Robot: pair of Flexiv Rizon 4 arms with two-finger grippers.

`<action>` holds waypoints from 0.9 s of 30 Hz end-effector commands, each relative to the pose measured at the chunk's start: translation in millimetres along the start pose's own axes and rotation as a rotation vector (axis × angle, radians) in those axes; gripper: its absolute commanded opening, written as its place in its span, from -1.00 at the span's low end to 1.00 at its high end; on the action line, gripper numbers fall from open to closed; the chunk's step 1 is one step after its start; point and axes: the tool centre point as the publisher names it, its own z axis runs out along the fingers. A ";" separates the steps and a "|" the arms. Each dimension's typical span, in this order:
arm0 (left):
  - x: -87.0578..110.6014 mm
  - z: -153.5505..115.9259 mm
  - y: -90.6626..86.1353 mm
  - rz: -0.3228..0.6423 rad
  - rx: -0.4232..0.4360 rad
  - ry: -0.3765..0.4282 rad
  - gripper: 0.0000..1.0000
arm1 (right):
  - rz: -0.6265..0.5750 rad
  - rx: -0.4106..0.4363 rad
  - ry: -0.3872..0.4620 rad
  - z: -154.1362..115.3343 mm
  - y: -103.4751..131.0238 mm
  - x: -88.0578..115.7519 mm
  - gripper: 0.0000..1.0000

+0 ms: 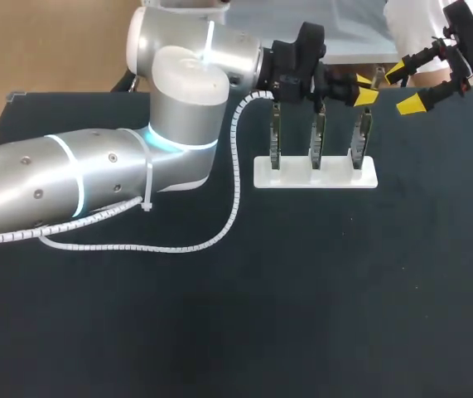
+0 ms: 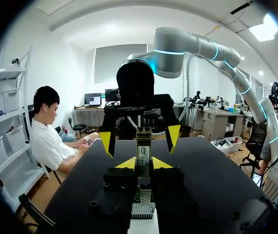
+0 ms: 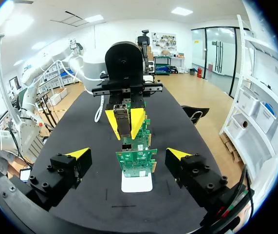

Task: Pick up the optical module with the left hand, and insert it into the network port with the right hand.

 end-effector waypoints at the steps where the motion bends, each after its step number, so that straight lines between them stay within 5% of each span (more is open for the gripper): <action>1: 0.0 0.8 1.5 0.000 0.002 0.001 -1.00 | -0.001 0.005 0.000 0.2 1.9 -0.1 1.00; 14: 0.0 0.8 1.5 0.000 0.002 0.001 -1.00 | -0.023 0.042 0.014 -12.1 -0.7 -2.7 1.00; 27: 0.0 0.8 1.5 0.000 0.002 0.001 -1.00 | -0.099 0.062 -0.032 -28.8 17.2 -30.5 1.00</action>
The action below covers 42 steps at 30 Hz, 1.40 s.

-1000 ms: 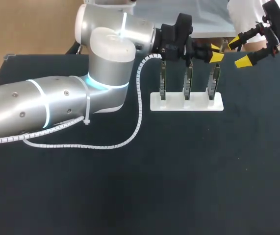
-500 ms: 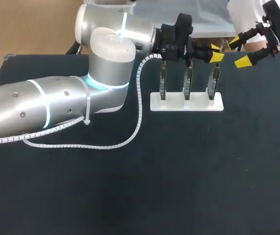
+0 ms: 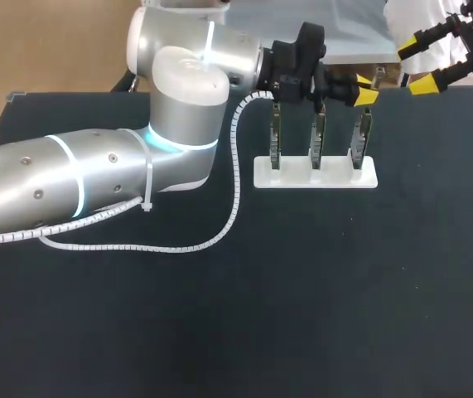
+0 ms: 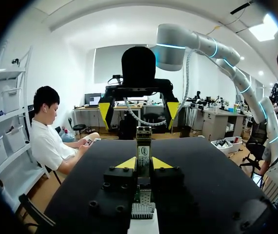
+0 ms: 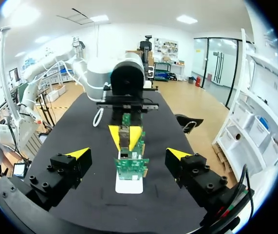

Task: Pick up the optical module with the left hand, and insert it into the network port with the right hand.

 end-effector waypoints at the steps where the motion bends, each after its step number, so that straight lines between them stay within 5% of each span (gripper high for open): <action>1: -0.2 0.7 1.6 0.000 0.002 0.002 -1.00 | -0.013 0.023 -0.004 2.4 16.6 -5.3 1.00; 42: -0.2 0.7 1.6 0.000 0.002 0.002 -1.00 | 0.010 0.016 -0.088 40.5 -2.5 -22.6 1.00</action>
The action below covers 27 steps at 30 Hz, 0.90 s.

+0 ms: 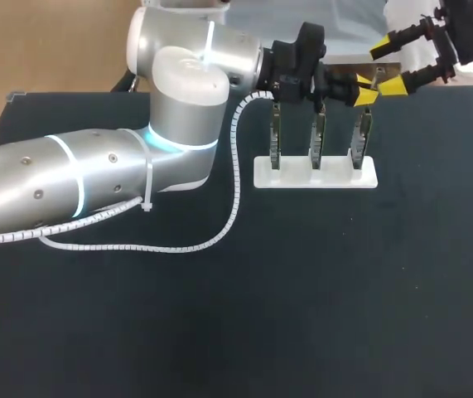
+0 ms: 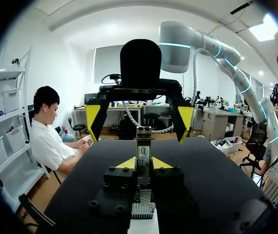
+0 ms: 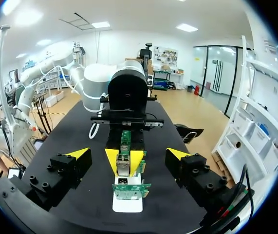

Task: Pick up the optical module with the left hand, and insert it into the network port with the right hand.

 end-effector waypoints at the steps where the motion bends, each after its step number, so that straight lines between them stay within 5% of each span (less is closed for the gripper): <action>1: -0.2 0.7 1.5 0.000 0.002 0.002 -1.00 | 0.008 -0.005 -0.002 1.4 -0.1 1.8 1.00; 22: -0.2 0.7 1.5 0.000 0.002 0.002 -1.00 | 0.023 0.026 0.018 -0.8 4.0 2.9 1.00; 23: -0.2 0.7 1.5 0.000 0.002 0.002 -1.00 | 0.022 0.027 0.019 -0.8 4.4 2.7 0.59; 24: -0.2 0.7 1.5 0.000 0.002 0.002 -1.00 | 0.021 0.028 0.015 -0.7 4.8 2.5 -0.44; 25: -0.2 0.7 1.5 0.000 0.002 0.002 -1.00 | 0.020 0.028 0.013 -0.8 5.1 2.2 -1.00; 27: -0.2 0.7 1.5 0.000 0.002 0.002 -1.00 | 0.017 0.030 0.014 -0.7 5.3 2.0 -1.00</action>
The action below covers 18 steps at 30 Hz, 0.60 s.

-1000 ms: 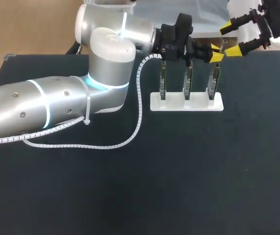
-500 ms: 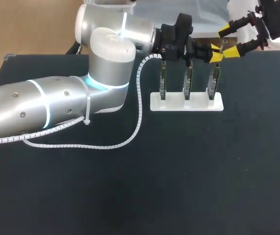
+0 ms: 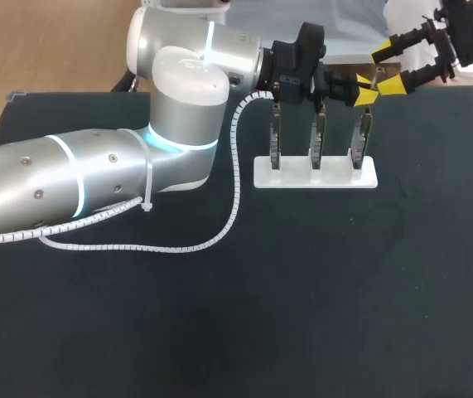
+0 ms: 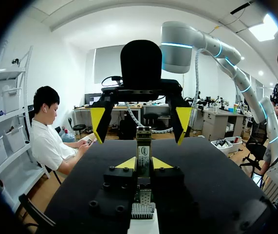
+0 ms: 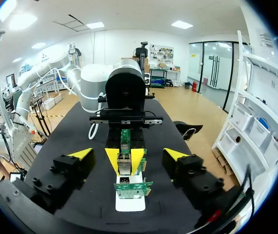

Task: Pick up the optical module with the left hand, and insert it into the network port with the right hand.

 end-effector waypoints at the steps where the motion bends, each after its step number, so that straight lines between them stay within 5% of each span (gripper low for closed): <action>1: -0.2 0.7 1.5 0.000 0.002 0.002 -1.00 | -0.003 0.012 0.001 0.2 4.4 -0.2 -1.00; 18: -0.2 0.7 1.5 0.000 0.002 0.002 -1.00 | -0.003 0.009 0.008 3.3 10.0 -0.8 -1.00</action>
